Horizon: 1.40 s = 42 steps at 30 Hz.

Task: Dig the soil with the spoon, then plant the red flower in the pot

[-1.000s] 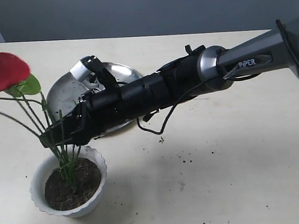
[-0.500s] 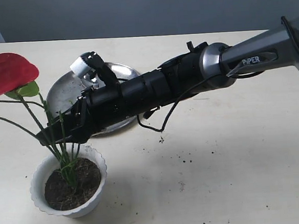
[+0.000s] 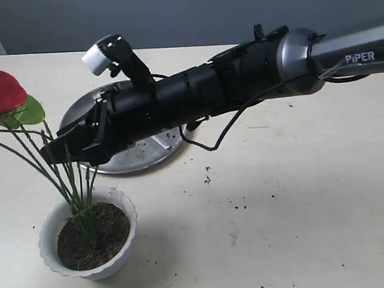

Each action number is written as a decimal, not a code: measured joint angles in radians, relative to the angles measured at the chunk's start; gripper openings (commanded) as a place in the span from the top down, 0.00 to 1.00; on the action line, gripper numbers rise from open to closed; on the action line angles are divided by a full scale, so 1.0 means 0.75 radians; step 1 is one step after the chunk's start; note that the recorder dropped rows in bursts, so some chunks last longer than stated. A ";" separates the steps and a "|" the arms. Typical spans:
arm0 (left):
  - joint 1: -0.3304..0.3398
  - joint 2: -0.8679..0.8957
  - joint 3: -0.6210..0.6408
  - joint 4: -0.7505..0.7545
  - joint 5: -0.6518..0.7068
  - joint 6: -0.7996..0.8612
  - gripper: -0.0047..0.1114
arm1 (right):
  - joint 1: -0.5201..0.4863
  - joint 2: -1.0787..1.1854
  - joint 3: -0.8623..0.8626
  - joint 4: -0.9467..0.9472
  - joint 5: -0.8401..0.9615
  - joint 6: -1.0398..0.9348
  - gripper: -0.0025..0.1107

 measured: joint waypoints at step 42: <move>0.000 0.000 0.000 0.000 0.000 0.000 0.96 | -0.200 -1.058 0.621 0.038 -1.354 0.247 0.98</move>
